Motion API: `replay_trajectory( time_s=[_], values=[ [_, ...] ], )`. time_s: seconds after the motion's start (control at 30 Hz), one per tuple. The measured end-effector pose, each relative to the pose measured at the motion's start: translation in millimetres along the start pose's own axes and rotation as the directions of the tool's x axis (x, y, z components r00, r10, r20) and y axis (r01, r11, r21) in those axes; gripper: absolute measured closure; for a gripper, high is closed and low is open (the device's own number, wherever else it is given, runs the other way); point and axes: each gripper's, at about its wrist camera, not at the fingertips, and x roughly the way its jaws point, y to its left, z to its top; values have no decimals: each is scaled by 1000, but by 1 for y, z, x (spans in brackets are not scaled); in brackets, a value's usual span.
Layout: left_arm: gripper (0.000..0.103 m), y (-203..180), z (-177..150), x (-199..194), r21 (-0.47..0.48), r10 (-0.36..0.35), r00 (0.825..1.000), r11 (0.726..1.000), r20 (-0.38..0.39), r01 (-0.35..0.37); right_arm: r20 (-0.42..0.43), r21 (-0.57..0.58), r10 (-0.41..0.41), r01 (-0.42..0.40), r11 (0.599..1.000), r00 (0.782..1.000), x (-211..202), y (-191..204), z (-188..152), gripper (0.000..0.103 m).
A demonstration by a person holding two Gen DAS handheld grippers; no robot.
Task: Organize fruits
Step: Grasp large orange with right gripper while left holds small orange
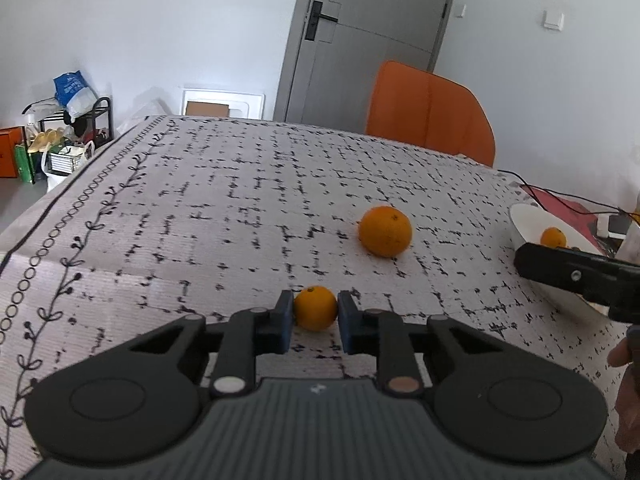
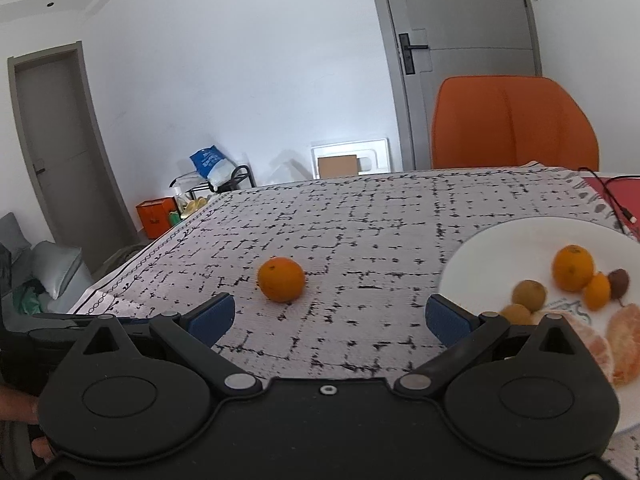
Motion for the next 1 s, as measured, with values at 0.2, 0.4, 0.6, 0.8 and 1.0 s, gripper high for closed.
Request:
replay_trajectory(
  time_s=[0.2, 0.4, 0.6, 0.8, 1.0],
  values=[
    [81, 14, 5, -6, -20, 27, 999, 999, 21, -26, -18, -31, 19, -20, 999, 1000, 15, 11, 4, 0],
    [81, 32, 10, -12, -47, 62, 997, 997, 43, -60, -51, -49, 28, -30, 998, 998, 31, 21, 7, 10],
    [81, 52, 15, -17, -74, 98, 993, 993, 59, -94, -77, -73, 37, -43, 996, 996, 48, 34, 11, 21],
    [81, 70, 18, -22, -95, 130, 989, 988, 66, -123, -86, -78, 11, -18, 997, 996, 65, 41, 18, 26],
    [81, 83, 19, -22, -118, 151, 986, 983, 65, -142, -110, -88, 8, -18, 996, 994, 83, 47, 19, 30]
  ],
)
